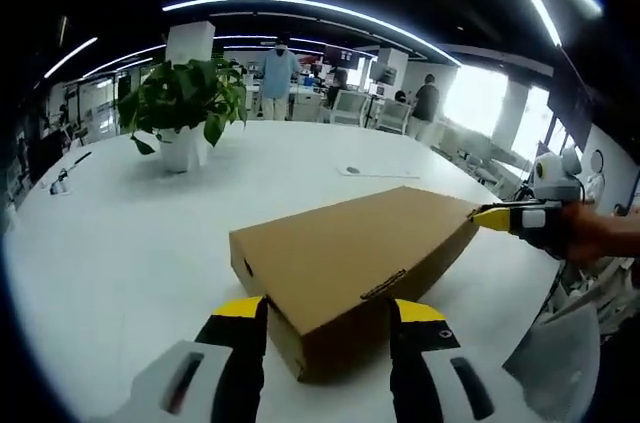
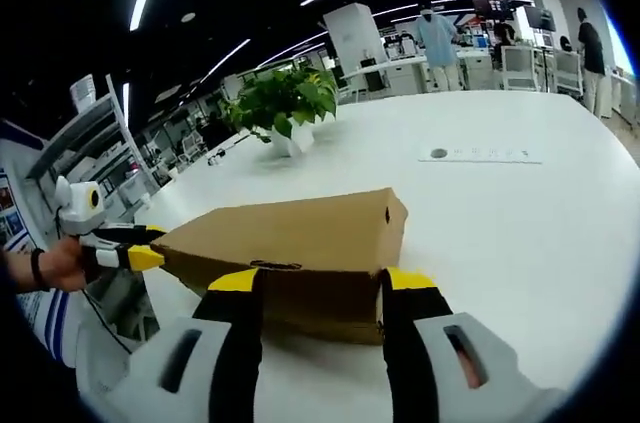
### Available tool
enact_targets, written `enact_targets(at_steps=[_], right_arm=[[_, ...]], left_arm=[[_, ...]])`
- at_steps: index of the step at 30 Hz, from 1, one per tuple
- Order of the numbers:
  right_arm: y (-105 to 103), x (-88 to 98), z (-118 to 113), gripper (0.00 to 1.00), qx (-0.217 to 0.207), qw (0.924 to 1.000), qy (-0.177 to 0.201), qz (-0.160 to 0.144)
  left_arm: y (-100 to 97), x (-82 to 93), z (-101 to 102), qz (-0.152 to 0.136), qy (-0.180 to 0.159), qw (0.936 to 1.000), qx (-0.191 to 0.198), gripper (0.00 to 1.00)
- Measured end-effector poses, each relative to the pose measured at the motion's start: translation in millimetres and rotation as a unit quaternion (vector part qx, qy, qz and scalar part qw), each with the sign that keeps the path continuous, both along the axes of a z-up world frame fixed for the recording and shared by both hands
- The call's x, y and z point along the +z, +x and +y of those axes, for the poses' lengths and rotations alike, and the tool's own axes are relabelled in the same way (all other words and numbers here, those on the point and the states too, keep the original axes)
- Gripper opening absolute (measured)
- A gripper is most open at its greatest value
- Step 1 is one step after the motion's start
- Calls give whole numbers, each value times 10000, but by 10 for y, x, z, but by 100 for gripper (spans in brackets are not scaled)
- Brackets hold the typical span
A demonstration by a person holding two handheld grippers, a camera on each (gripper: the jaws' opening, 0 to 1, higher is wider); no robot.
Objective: Operate the shoe box by opening the lid, removing the specified soft item, and placing it in the target area until the item is outside and the box remains undamaged.
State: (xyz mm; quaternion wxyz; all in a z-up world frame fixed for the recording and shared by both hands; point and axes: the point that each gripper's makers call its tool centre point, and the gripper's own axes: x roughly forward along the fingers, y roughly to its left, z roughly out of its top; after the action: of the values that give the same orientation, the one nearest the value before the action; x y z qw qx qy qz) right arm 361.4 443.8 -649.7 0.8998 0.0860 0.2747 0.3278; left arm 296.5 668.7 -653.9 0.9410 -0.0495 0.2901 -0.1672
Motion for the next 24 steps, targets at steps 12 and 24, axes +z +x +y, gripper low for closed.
enact_targets(at_steps=[12, 24], right_arm=[[209, 217, 42, 44, -110, 9998, 162, -28], [476, 490, 101, 42, -306, 9985, 420, -168]], left_arm=[[76, 153, -11, -261, 7, 9996, -107, 53], [196, 347, 31, -543, 236, 9981, -191, 51]])
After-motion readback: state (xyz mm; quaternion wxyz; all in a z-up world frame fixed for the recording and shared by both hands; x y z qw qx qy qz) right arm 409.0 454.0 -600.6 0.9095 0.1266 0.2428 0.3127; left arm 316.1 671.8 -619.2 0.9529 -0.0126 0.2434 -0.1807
